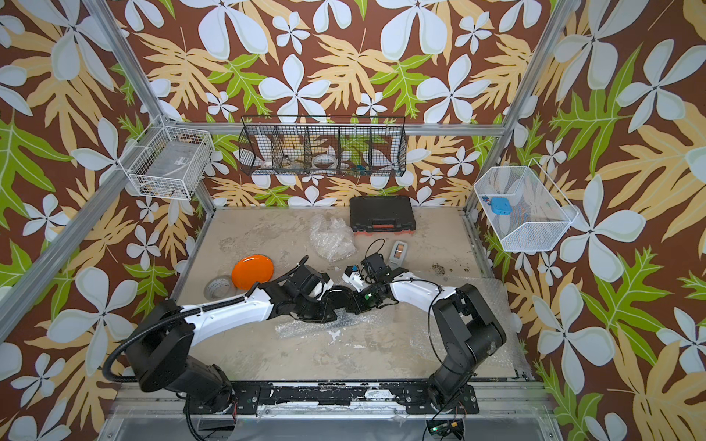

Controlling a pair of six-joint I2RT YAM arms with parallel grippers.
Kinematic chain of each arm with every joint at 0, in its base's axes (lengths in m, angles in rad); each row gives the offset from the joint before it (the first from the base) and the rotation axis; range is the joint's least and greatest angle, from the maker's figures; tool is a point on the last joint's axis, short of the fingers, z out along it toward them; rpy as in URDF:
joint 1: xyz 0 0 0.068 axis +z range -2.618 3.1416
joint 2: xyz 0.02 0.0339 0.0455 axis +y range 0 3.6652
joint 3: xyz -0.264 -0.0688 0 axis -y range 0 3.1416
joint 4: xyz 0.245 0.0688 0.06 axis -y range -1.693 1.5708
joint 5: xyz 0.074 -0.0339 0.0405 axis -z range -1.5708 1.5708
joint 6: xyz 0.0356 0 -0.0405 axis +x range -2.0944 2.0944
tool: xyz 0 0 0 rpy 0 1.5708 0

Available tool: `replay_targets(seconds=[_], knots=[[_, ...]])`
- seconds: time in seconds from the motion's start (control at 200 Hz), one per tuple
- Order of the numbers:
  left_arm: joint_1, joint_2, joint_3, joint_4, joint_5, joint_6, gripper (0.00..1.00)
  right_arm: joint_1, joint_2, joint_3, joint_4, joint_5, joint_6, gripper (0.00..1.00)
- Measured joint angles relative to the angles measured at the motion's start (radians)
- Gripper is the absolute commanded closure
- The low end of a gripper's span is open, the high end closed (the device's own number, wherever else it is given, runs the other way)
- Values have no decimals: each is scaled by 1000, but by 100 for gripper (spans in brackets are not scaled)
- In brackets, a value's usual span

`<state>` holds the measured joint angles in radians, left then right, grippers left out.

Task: Wrap dinner plates in bubble wrap
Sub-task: Wrap the plate in the bubble wrap.

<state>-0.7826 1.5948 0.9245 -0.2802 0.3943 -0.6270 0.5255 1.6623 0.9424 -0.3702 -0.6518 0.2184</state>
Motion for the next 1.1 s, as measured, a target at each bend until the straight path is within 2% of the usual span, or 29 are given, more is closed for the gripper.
replay_targets(seconds=[0.225, 0.355, 0.45, 0.52, 0.651, 0.856, 1.021, 1.101], knots=[[0, 132, 59, 1, -78, 31, 88, -2, -6, 2, 15, 6, 66, 100], [1, 168, 66, -1, -119, 54, 88, -11, -39, 9, -9, 71, 85, 100], [2, 173, 65, -1, -126, 69, 88, -15, -91, 10, -43, 154, 95, 75], [3, 174, 66, -1, -128, 83, 88, -16, -135, 14, -76, 221, 95, 70], [7, 184, 77, -8, -124, 109, 87, -3, -242, -14, -107, 285, 123, 69], [13, 194, 91, -20, -113, 135, 87, 133, -345, -126, -107, 217, 192, 68], [16, 198, 93, -22, -104, 139, 86, 128, -266, -187, -54, 214, 258, 69], [17, 196, 88, -17, -103, 142, 87, 70, -215, -151, -34, 250, 275, 68]])
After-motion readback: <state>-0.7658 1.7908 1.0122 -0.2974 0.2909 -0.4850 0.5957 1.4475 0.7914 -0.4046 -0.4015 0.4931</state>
